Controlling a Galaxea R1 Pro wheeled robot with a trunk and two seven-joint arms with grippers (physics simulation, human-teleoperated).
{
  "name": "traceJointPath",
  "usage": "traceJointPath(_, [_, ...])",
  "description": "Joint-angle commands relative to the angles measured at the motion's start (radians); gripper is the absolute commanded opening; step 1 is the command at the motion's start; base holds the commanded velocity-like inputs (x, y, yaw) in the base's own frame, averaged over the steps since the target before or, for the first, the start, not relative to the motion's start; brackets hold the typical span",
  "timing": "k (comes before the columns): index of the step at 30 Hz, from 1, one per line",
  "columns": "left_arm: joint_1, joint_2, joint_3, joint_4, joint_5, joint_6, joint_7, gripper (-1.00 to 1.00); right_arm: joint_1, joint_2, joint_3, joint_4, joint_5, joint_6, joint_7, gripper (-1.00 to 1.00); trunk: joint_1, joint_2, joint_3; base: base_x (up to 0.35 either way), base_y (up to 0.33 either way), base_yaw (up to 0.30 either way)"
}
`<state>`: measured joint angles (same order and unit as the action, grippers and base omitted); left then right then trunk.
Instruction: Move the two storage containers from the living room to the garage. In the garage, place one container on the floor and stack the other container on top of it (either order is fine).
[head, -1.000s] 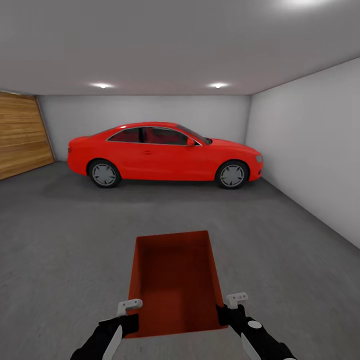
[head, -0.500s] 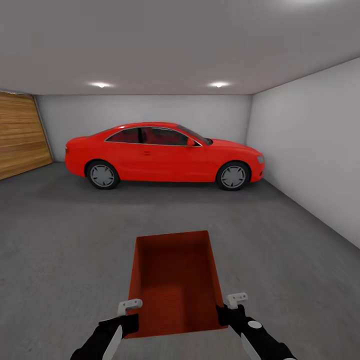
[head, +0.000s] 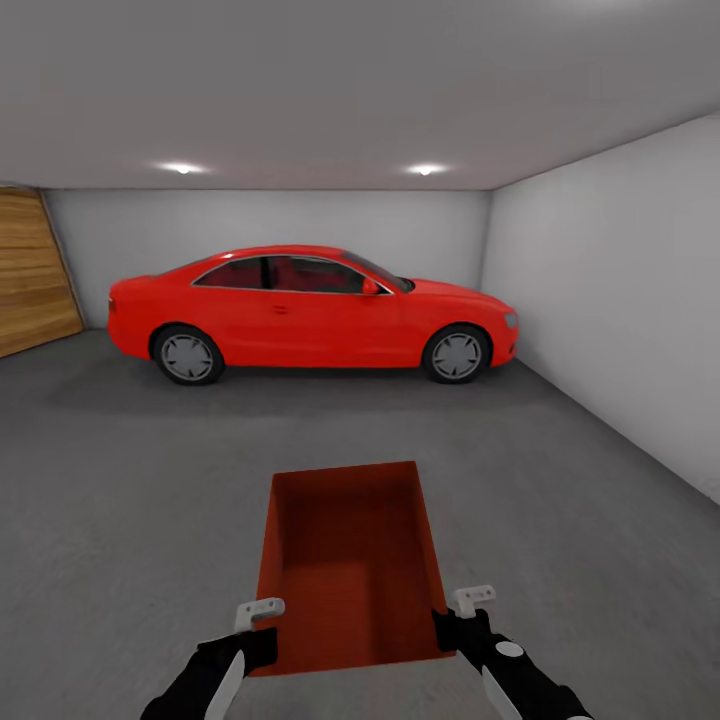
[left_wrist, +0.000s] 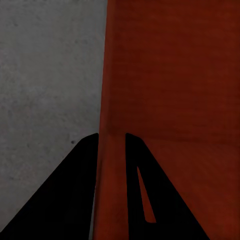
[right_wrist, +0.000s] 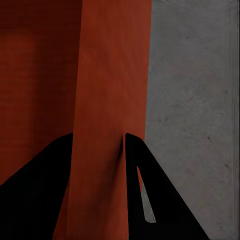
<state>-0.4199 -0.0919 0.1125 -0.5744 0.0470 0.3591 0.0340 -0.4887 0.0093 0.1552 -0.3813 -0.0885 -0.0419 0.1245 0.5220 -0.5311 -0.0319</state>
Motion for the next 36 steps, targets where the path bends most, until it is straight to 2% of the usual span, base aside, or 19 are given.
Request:
traceJointPath(1, [-0.001,0.018,0.006,-0.031,-0.022,0.003,0.033,-1.0,-0.001,-0.001,0.029,0.004,-0.011,-0.004,0.032,-1.0,0.001,-0.002,-0.002,0.222,0.0,-0.249])
traceJointPath(36, [-0.001,0.018,0.005,-0.026,-0.026,0.001,0.033,-1.0,-0.001,-0.001,0.029,0.004,-0.013,-0.004,0.032,-1.0,0.001,-0.002,0.022,0.233,0.0,-0.254])
